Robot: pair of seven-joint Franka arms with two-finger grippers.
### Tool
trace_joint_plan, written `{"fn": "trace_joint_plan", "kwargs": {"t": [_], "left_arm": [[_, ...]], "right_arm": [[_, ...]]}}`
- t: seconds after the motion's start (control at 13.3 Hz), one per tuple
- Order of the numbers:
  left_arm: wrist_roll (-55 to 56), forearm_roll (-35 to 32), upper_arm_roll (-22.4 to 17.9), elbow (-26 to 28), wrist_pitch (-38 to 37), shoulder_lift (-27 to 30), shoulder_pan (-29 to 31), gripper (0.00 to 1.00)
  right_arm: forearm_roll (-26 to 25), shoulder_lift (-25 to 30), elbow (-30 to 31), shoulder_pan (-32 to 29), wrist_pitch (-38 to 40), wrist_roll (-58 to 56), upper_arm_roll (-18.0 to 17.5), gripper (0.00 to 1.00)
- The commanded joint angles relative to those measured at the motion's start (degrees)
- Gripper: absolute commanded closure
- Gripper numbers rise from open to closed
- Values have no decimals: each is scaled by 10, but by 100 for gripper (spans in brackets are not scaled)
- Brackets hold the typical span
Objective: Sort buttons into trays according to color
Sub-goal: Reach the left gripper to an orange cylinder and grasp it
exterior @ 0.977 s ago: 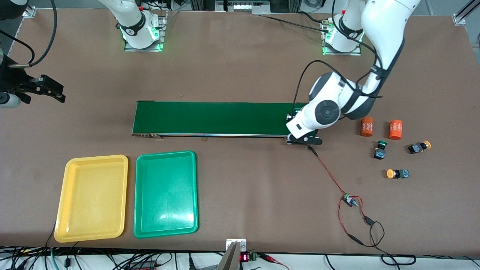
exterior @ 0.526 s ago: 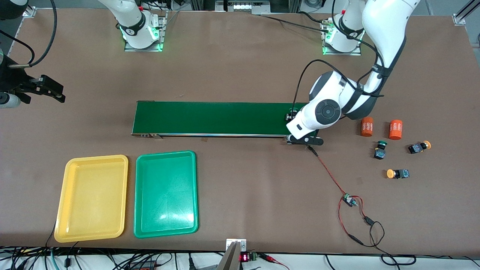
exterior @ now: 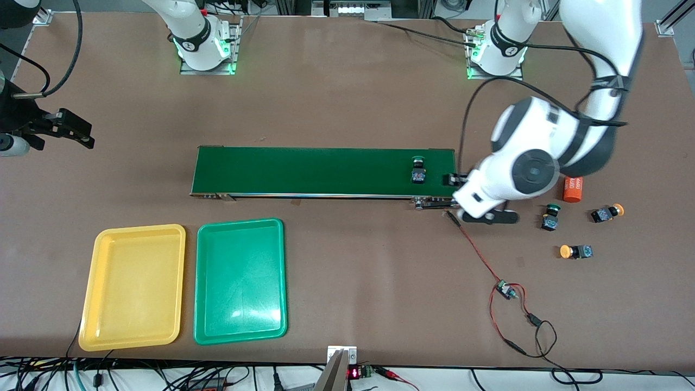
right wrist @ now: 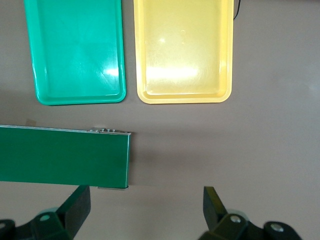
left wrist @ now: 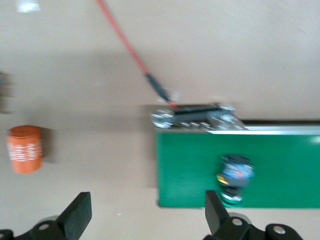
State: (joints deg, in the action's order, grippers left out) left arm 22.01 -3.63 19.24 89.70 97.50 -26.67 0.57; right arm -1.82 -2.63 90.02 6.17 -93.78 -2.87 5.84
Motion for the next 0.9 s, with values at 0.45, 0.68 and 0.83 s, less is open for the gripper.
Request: {"fn": "trace_joint_plan", "kwargs": {"t": [0.45,0.68,0.83], "left_arm": [[-84,-88,4,101,-13,-22,121,0],[-157,-134,5,167,48,-17,163,0],[-174,-167,5,224,124,-8,168,0]], "right_arm": [[6,1,-2,-5,4,-6,0,0],[5,1,-2,-4,2,-6,0,0],[6,1,-2,-5,0,-7,0,0]]}}
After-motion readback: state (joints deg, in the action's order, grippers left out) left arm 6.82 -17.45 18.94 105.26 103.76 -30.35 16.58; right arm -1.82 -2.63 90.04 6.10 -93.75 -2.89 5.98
